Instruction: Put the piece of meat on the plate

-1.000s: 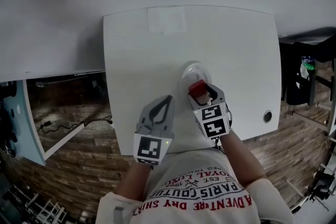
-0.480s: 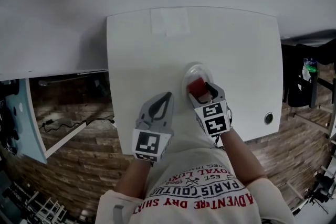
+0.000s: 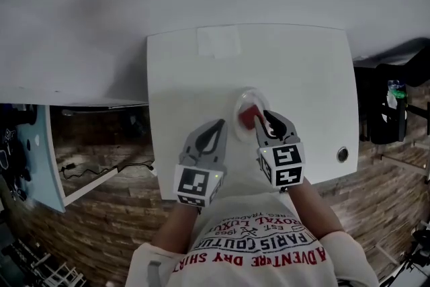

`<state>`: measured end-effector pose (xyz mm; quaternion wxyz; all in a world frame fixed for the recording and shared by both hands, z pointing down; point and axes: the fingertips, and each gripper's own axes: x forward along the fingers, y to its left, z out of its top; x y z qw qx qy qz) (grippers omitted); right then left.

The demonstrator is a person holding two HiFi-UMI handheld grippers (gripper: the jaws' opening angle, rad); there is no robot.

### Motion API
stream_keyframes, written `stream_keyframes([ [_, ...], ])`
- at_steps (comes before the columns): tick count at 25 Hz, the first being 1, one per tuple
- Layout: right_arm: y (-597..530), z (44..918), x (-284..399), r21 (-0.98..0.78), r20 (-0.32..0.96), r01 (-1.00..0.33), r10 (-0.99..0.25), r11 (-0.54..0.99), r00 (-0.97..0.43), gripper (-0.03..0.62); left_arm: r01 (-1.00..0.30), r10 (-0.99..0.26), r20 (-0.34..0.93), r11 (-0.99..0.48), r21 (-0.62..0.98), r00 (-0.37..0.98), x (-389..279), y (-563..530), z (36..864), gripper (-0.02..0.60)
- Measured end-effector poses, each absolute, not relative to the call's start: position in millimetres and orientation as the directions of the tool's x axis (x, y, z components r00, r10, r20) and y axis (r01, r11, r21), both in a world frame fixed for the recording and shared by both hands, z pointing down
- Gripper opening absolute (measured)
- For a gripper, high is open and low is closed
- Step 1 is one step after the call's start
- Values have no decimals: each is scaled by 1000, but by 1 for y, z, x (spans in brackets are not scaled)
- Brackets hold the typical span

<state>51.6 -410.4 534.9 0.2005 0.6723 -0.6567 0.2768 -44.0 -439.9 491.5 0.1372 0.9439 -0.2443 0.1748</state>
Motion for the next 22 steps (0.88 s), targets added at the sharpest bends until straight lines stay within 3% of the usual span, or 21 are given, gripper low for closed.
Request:
stream_keyframes([
  [2, -407, 515, 55, -97, 584, -993, -811, -69, -1, 38, -499, -412, 376, -850, 171, 830, -41, -434, 480, 8],
  [4, -404, 495, 56, -119, 526, -991, -850, -62, -10, 17, -492, -417, 351, -856, 159, 838, -38, -428, 466, 8],
  [8, -396, 446, 51, -156, 391, -987, -920, -28, -35, 12, -502, -455, 290, -857, 112, 842, -38, -417, 433, 8],
  [15, -376, 366, 35, -62, 139, -997, -989, 43, -51, 12, -522, -513, 151, -853, 20, 845, -46, -403, 370, 8],
  [22, -366, 339, 34, 12, 50, -1000, -998, 26, -25, 12, -554, -552, 78, -833, 7, 830, -52, -399, 334, 8],
])
